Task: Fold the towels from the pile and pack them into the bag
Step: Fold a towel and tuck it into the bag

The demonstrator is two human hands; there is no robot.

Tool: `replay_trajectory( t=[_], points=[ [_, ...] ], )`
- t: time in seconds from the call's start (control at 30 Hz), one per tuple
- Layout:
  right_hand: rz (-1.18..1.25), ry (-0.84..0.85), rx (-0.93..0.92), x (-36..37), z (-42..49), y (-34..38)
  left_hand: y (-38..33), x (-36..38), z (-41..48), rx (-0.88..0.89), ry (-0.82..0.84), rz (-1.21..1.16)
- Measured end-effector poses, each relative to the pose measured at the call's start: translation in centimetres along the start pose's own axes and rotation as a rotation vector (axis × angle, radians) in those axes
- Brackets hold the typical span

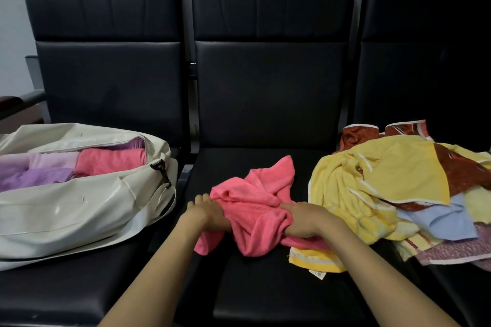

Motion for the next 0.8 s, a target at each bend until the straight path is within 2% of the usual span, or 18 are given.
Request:
replay_trajectory(
  t=[0.1,0.13,0.2,0.27,0.4,0.53,0.67,0.8],
  points=[
    [-0.024,-0.060,0.008,-0.2,0.2,0.0,-1.7,-1.5,-0.4,0.255,-0.196,-0.012],
    [-0.025,-0.080,0.005,-0.2,0.1,0.0,-2.4,-1.6,-0.6,0.356,-0.206,-0.102],
    [-0.017,-0.108,0.013,-0.3,0.2,0.0,-3.2,-0.9,-0.8,0.445,-0.100,-0.279],
    [-0.027,-0.142,0.024,-0.3,0.3,-0.1,-3.2,0.0,-0.2,0.405,-0.025,-0.327],
    [-0.042,-0.183,0.034,-0.3,0.5,-0.1,-1.9,0.2,1.0,0.275,-0.070,-0.270],
    [0.000,-0.208,0.020,-1.0,-0.2,-0.1,-2.3,-0.4,-0.2,0.263,-0.079,-0.190],
    [0.109,-0.248,-0.014,-4.0,-1.9,-0.9,-1.8,-2.1,-1.2,0.301,0.068,-0.395],
    [0.250,-0.244,-0.112,-9.0,-3.6,-1.7,-1.8,-7.5,-3.5,0.339,0.169,-0.524]
  ],
)
Point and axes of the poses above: each hand's wrist, its own z-axis towards the middle knuckle, its own x-axis out of the palm, y = z × x, the point moved 7 cm from there along z, towards the middle knuckle, and after that the axes turned 7 degrees about -z, right-handed, at the moved point
